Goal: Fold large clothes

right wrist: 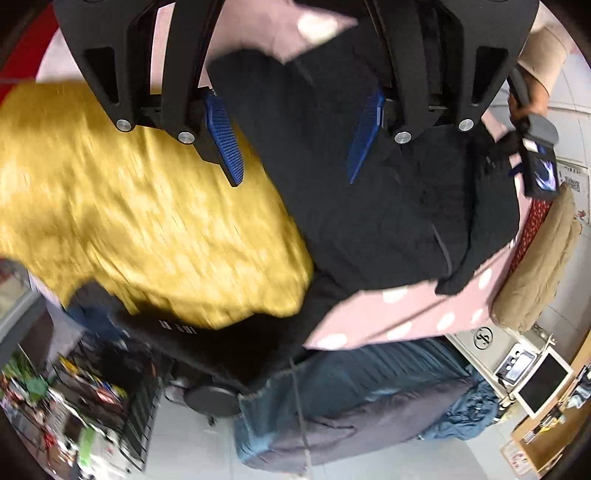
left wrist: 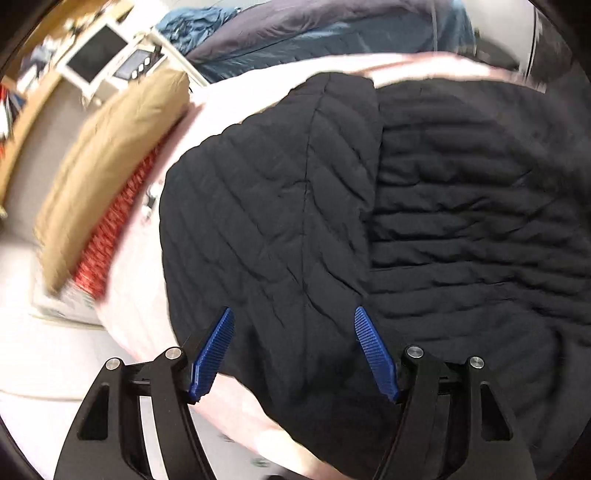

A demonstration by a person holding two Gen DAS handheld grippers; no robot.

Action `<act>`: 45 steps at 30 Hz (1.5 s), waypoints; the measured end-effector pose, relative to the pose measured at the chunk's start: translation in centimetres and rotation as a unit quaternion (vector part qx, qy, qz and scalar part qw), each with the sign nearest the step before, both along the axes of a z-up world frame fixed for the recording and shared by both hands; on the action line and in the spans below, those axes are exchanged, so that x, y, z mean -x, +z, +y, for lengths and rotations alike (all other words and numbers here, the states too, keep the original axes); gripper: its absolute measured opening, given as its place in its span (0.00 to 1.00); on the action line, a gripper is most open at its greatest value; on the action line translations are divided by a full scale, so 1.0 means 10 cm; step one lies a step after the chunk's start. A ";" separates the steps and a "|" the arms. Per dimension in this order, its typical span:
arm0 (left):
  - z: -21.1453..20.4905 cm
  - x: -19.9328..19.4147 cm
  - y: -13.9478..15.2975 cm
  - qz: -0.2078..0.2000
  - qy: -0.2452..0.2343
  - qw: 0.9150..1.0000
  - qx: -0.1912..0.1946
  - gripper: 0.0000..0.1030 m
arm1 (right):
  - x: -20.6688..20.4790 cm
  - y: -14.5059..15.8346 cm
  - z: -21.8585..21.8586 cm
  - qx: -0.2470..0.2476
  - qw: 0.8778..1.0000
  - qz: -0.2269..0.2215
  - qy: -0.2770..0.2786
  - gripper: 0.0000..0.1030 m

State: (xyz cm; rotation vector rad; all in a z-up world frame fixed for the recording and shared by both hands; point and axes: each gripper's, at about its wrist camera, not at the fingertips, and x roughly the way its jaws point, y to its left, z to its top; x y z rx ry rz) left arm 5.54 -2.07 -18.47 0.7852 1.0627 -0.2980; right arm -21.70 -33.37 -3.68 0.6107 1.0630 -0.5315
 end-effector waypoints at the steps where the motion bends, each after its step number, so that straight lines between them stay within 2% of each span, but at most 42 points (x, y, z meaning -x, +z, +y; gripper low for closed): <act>1: -0.03 -0.02 -0.06 -0.002 0.001 1.000 -0.014 0.64 | -0.12 -0.03 -0.05 0.000 1.000 -0.007 0.002 0.57; 5: -0.04 -0.12 -0.20 -0.015 0.006 0.999 -0.039 0.64 | -0.61 -0.27 -0.39 -0.005 1.000 -0.014 -0.003 0.57; 7: -0.03 -0.16 -0.23 -0.020 0.008 0.999 -0.043 0.58 | -0.82 -0.41 -0.56 -0.009 1.000 -0.012 -0.015 0.57; 10: -0.02 -0.24 -0.25 -0.019 0.019 0.999 -0.044 0.47 | -1.12 -0.68 -0.80 -0.043 0.998 -0.022 -0.037 0.57; 12: -0.01 -0.28 -0.26 -0.016 0.026 0.999 -0.043 0.34 | -1.28 -0.82 -0.89 -0.052 0.997 -0.028 -0.043 0.57; 17: 0.10 -0.48 -0.23 -0.002 0.055 0.998 -0.019 0.15 | -1.66 -1.06 -0.91 -0.023 0.999 -0.014 -0.028 0.57; 18: 0.14 -0.53 -0.20 0.001 0.063 0.998 -0.010 0.12 | -1.71 -1.11 -0.90 -0.022 0.999 -0.005 -0.027 0.46; 19: 0.17 -0.58 -0.16 0.004 0.072 0.997 -0.001 0.11 | -1.75 -1.14 -0.90 -0.028 0.999 0.000 -0.029 0.24; 21: 0.28 -0.70 -0.05 0.006 0.095 0.995 0.022 0.08 | -1.77 -1.13 -0.90 -0.048 0.998 -0.007 -0.039 0.15; 22: 0.32 -0.76 0.01 0.003 0.104 0.994 0.032 0.08 | -1.77 -1.06 -0.89 -0.056 0.997 -0.022 -0.039 0.11; 25: 0.48 -0.92 0.26 -0.019 0.126 0.990 0.060 0.07 | -1.73 -0.78 -0.84 -0.065 0.995 -0.064 -0.035 0.08; 30: 0.71 -1.29 0.70 -0.034 0.165 0.979 0.118 0.06 | -1.70 -0.02 -0.83 -0.080 0.982 -0.166 -0.026 0.05; 34: 0.75 -1.47 1.13 -0.092 0.171 0.970 0.148 0.06 | -1.62 0.57 -0.67 -0.057 0.969 -0.239 0.004 0.05; 38: 0.80 -1.74 1.53 -0.131 0.193 0.955 0.181 0.06 | -1.53 0.92 -0.60 -0.040 0.957 -0.287 0.005 0.05; 39: 0.82 -1.84 1.57 -0.134 0.193 0.954 0.184 0.06 | -1.53 0.94 -0.62 -0.039 0.957 -0.287 0.002 0.05; 41: 0.78 -1.99 1.54 -0.115 0.191 0.956 0.189 0.09 | -1.58 0.83 -0.68 -0.040 0.962 -0.270 -0.010 0.06; 43: 0.80 -2.12 1.40 -0.065 0.200 0.955 0.209 0.15 | -1.63 0.57 -0.79 -0.069 0.967 -0.246 -0.024 0.11; 44: 0.80 -2.17 1.32 -0.043 0.206 0.955 0.206 0.26 | -1.64 0.47 -0.82 -0.074 0.969 -0.232 -0.031 0.13; 45: 0.79 -2.18 1.24 -0.032 0.211 0.957 0.198 0.36 | -1.65 0.35 -0.84 -0.071 0.974 -0.212 -0.042 0.21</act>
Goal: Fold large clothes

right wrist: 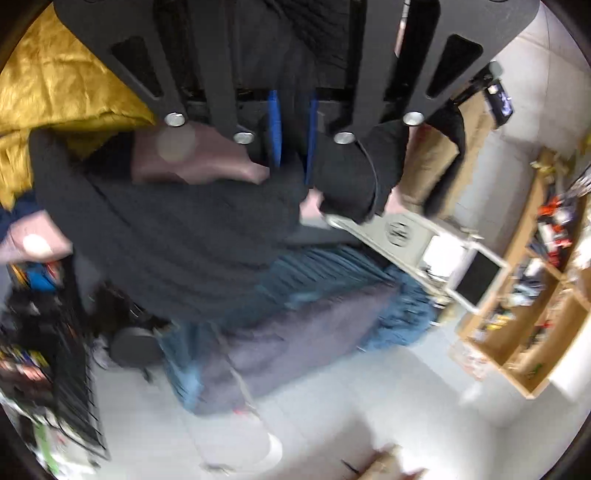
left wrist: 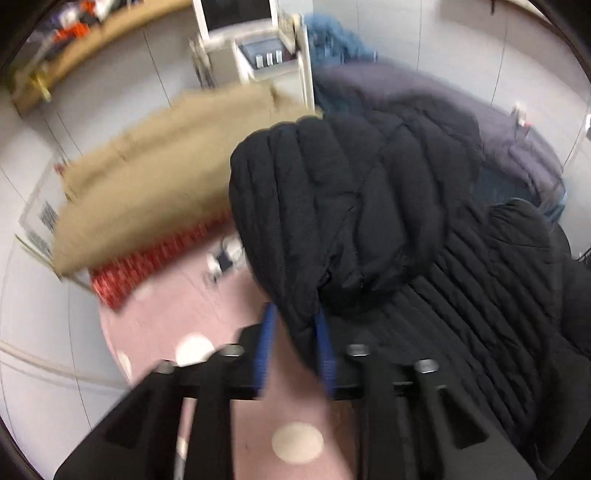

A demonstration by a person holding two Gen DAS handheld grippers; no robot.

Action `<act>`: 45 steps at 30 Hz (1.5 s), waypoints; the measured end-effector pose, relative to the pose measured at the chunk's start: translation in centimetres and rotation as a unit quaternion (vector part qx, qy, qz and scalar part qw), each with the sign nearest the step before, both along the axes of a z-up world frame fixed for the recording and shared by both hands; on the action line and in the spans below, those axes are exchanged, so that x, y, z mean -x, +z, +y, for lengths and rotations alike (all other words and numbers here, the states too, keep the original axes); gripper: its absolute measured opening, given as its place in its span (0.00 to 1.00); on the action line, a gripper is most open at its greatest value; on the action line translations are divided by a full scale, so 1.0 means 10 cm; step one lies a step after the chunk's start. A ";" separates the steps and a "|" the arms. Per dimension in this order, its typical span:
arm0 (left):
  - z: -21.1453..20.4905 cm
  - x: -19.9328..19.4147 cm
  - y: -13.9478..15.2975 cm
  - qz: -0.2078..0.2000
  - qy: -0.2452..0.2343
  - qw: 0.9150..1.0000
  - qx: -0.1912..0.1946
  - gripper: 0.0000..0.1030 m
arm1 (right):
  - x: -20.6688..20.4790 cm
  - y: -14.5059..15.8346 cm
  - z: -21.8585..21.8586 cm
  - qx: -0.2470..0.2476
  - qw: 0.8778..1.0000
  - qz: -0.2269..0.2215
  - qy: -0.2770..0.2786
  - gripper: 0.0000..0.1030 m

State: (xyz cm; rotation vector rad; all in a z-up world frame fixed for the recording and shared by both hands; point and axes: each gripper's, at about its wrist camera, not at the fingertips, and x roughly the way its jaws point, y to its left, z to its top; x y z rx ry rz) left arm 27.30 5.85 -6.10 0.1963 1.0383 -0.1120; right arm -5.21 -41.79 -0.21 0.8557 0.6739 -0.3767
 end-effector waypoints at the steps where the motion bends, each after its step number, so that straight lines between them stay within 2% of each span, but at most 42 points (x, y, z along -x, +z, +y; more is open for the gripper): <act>1: 0.01 0.02 -0.04 0.000 -0.002 1.000 -0.005 0.41 | -0.01 -0.10 0.00 0.009 1.000 0.021 -0.008 0.36; 3: -0.02 0.19 -0.12 -0.009 -0.020 1.000 -0.016 0.67 | 0.03 -0.31 0.07 0.034 0.997 0.066 -0.007 0.54; 4: -0.02 0.27 -0.15 -0.010 -0.027 0.999 -0.016 0.69 | 0.07 -0.36 0.11 0.036 0.997 0.072 -0.005 0.55; 10: 0.06 0.95 -0.51 0.052 -0.085 0.995 -0.007 0.75 | 0.37 -0.86 0.42 0.057 0.987 0.144 0.053 0.57; 14: 0.14 1.42 -0.87 0.118 -0.112 0.987 0.001 0.77 | 0.61 -1.13 0.56 0.076 0.977 0.189 0.070 0.57; 18: 0.22 1.82 -1.23 0.171 -0.139 0.975 -0.002 0.77 | 0.70 -1.29 0.62 0.089 0.969 0.218 0.078 0.57; 23: 0.21 2.18 -1.51 0.240 -0.155 0.957 0.056 0.77 | 0.69 -1.56 0.64 0.075 0.961 0.252 0.085 0.57; 25: 0.18 2.26 -1.65 0.279 -0.150 0.945 0.086 0.75 | 0.69 -1.62 0.67 0.057 0.964 0.243 0.090 0.57; 26: 0.15 2.30 -1.68 0.288 -0.150 0.941 0.093 0.72 | 0.68 -1.67 0.70 0.050 0.963 0.246 0.096 0.57; 28: 0.06 2.37 -1.78 0.299 -0.157 0.936 0.097 0.57 | 0.65 -1.74 0.75 0.054 0.957 0.265 0.105 0.55; 29: 0.01 2.39 -1.82 0.302 -0.158 0.936 0.083 0.44 | 0.63 -1.80 0.78 0.056 0.954 0.274 0.112 0.52; 30: -0.03 2.41 -1.85 0.304 -0.159 0.936 0.074 0.33 | 0.62 -1.83 0.79 0.054 0.951 0.281 0.115 0.40; 31: -0.07 2.41 -1.87 0.301 -0.162 0.938 0.065 0.28 | 0.61 -1.86 0.80 0.050 0.950 0.286 0.115 0.27; 33: -0.10 2.41 -1.84 0.295 -0.165 0.939 0.059 0.16 | 0.63 -1.87 0.82 0.045 0.951 0.283 0.116 0.19; 36: -0.07 2.40 -1.67 0.278 -0.173 0.943 0.063 0.11 | 0.68 -1.75 0.89 0.046 0.954 0.266 0.128 0.15; 40: 0.15 2.44 -1.30 0.236 -0.181 0.952 0.071 0.09 | 0.83 -1.53 1.08 0.048 0.955 0.247 0.160 0.12; 42: 0.34 2.44 -1.12 0.217 -0.176 0.959 0.051 0.08 | 0.95 -1.42 1.21 0.040 0.953 0.240 0.179 0.12; 45: 0.63 2.39 -1.02 0.218 -0.158 0.962 0.028 0.08 | 1.14 -1.38 1.41 0.002 0.950 0.237 0.203 0.11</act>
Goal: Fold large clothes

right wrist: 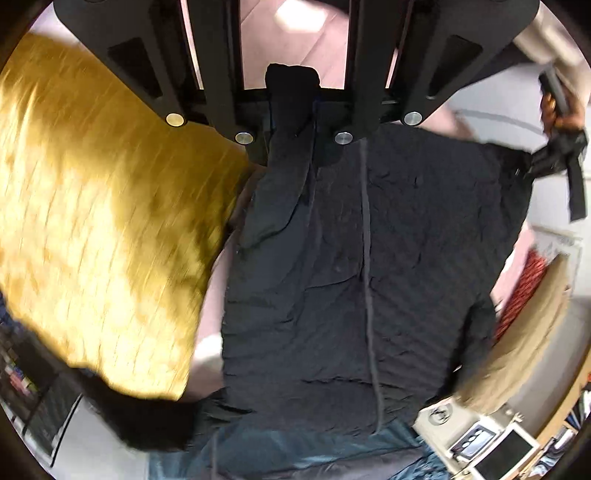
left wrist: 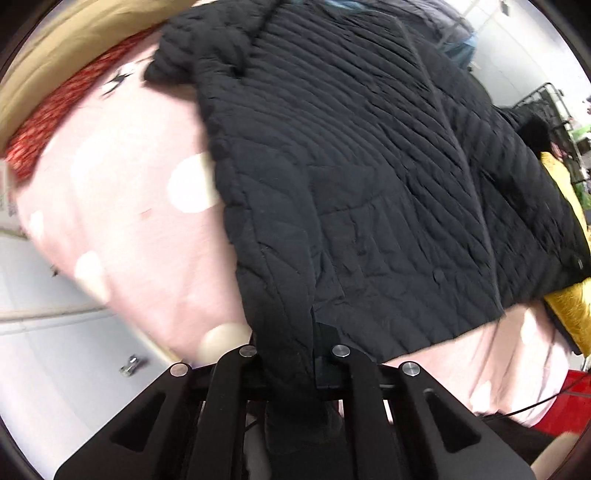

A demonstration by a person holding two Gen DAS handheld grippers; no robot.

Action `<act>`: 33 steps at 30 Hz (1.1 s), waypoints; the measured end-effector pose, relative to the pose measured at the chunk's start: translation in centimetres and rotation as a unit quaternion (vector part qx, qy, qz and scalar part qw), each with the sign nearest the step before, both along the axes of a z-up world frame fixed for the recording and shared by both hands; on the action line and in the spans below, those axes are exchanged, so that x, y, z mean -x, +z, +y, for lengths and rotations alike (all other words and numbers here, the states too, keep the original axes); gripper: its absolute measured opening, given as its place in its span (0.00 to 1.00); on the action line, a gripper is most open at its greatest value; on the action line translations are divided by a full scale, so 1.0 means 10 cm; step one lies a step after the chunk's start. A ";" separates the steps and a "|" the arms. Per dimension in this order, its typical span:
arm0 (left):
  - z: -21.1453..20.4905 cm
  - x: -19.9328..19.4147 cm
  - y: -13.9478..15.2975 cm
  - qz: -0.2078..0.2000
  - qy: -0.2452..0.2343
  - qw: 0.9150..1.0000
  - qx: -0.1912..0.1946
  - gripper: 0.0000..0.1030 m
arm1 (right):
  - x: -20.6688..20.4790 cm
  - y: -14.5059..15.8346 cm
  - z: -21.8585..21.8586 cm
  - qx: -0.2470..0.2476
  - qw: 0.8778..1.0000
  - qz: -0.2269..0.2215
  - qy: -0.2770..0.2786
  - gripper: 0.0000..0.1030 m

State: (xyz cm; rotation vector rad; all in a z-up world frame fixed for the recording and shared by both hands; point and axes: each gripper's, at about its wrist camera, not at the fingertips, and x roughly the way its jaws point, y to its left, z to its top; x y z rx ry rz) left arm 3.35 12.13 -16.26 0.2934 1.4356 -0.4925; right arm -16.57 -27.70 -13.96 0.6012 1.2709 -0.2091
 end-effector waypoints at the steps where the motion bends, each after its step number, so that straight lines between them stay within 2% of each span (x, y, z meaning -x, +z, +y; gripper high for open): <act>1: 0.07 0.00 0.00 0.001 0.004 1.000 -0.007 0.08 | 0.06 -0.01 0.08 -0.010 1.000 0.005 0.008 0.11; 7: 0.55 0.09 -0.20 0.013 0.019 0.997 -0.076 0.08 | 0.42 -0.43 0.62 -0.070 0.993 0.070 0.066 0.11; 11: 0.61 0.13 -0.49 0.023 0.012 0.993 -0.111 0.09 | 0.42 -0.68 0.69 -0.058 0.990 0.097 0.083 0.12; 14: 0.55 0.07 -0.58 0.026 0.011 0.991 -0.131 0.14 | 0.40 -0.81 0.62 -0.071 0.988 0.117 0.063 0.16; 16: 0.51 0.04 -0.56 0.029 0.018 0.991 -0.130 0.19 | 0.38 -0.84 0.56 -0.071 0.986 0.136 0.059 0.27; 17: 0.49 0.03 -0.51 0.024 0.024 0.992 -0.124 0.31 | 0.38 -0.81 0.53 -0.069 0.986 0.139 0.058 0.32; 18: 0.51 0.00 -0.43 0.013 0.031 0.993 -0.116 0.45 | 0.41 -0.78 0.51 -0.065 0.986 0.141 0.057 0.43; 19: 0.50 -0.05 -0.35 0.001 0.037 0.993 -0.113 0.51 | 0.45 -0.73 0.48 -0.057 0.986 0.144 0.058 0.51; 21: 0.58 -0.06 -0.13 -0.032 0.062 0.992 -0.109 0.64 | 0.50 -0.63 0.44 -0.034 0.986 0.149 0.061 0.51; 24: 0.55 -0.07 0.15 -0.060 0.072 0.991 -0.095 0.65 | 0.50 -0.39 0.41 -0.009 0.989 0.138 0.056 0.51; 28: 0.14 -0.03 0.34 -0.086 0.038 0.994 -0.058 0.68 | 0.31 -0.04 0.42 0.008 0.994 0.095 0.055 0.51; 31: -0.28 0.07 0.36 -0.085 0.005 0.996 -0.025 0.72 | -0.04 0.06 0.54 0.014 0.994 0.056 0.090 0.51; 33: -0.48 0.08 0.28 -0.085 -0.018 0.996 -0.025 0.72 | -0.26 0.03 0.68 0.026 0.991 0.050 0.120 0.51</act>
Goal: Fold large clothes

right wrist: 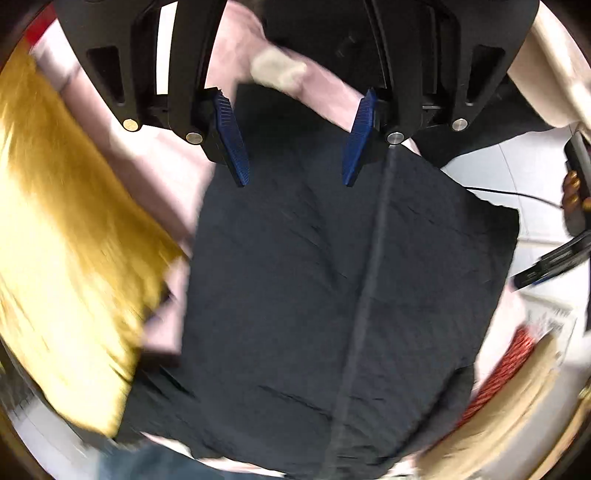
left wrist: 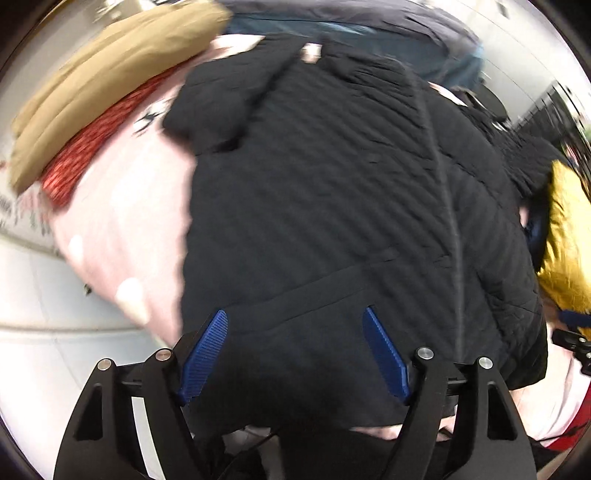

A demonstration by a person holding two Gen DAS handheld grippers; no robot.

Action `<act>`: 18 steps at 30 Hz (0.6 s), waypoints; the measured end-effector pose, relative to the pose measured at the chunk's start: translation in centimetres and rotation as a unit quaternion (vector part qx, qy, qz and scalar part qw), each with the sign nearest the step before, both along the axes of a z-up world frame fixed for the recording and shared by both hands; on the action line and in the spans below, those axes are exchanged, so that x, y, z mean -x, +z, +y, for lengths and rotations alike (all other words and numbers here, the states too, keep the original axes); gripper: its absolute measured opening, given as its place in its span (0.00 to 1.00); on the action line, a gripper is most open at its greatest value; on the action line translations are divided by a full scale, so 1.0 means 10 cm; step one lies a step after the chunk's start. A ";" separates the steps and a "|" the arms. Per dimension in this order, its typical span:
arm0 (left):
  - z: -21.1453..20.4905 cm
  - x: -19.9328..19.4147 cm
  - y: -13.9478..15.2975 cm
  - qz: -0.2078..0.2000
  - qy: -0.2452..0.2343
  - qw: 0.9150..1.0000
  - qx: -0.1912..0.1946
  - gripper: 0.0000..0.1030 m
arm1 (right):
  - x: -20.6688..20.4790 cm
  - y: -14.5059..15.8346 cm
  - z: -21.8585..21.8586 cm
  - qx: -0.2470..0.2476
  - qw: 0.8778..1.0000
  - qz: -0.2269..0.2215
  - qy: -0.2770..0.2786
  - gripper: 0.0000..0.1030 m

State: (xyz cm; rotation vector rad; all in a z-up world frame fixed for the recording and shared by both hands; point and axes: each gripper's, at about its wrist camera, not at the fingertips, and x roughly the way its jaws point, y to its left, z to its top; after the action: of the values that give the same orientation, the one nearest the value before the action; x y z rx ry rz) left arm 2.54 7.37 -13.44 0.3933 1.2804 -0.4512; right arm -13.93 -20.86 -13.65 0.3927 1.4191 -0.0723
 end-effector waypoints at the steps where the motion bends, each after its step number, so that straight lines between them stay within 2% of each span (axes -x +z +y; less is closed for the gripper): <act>1: -0.09 0.01 -0.06 -0.001 -0.015 1.000 -0.003 0.72 | -0.05 -0.02 0.04 0.002 1.000 -0.001 0.009 0.51; 4: -0.36 0.10 -0.24 0.002 -0.046 0.999 -0.023 0.72 | -0.40 -0.19 0.24 0.003 0.999 -0.004 0.045 0.51; 7: -0.48 0.07 -0.48 0.011 -0.063 0.997 -0.042 0.72 | -0.58 -0.44 0.42 0.007 0.998 0.007 0.055 0.51; 10: -0.47 -0.03 -0.73 0.031 -0.044 0.997 -0.057 0.72 | -0.73 -0.69 0.41 0.018 0.998 0.029 0.048 0.51; 12: -0.42 -0.09 -0.93 0.044 -0.035 0.995 -0.083 0.73 | -0.80 -0.90 0.41 0.029 0.997 0.053 0.043 0.51; 15: -0.33 -0.15 -1.20 0.073 -0.015 0.993 -0.095 0.83 | -0.80 -1.15 0.40 0.029 0.996 0.082 0.030 0.51; 16: -0.31 -0.17 -1.23 0.078 -0.005 0.993 -0.091 0.84 | -0.81 -1.18 0.40 0.029 0.996 0.084 0.029 0.52; 18: -0.24 -0.20 -1.30 0.086 0.019 0.993 -0.075 0.95 | -0.81 -1.24 0.44 0.042 0.995 0.082 0.034 0.53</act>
State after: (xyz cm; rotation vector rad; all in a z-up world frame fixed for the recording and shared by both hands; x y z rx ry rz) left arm 4.57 4.96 -26.45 0.4625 1.4930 -0.3646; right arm -5.80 -16.48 -26.06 0.2735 1.5853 -0.1093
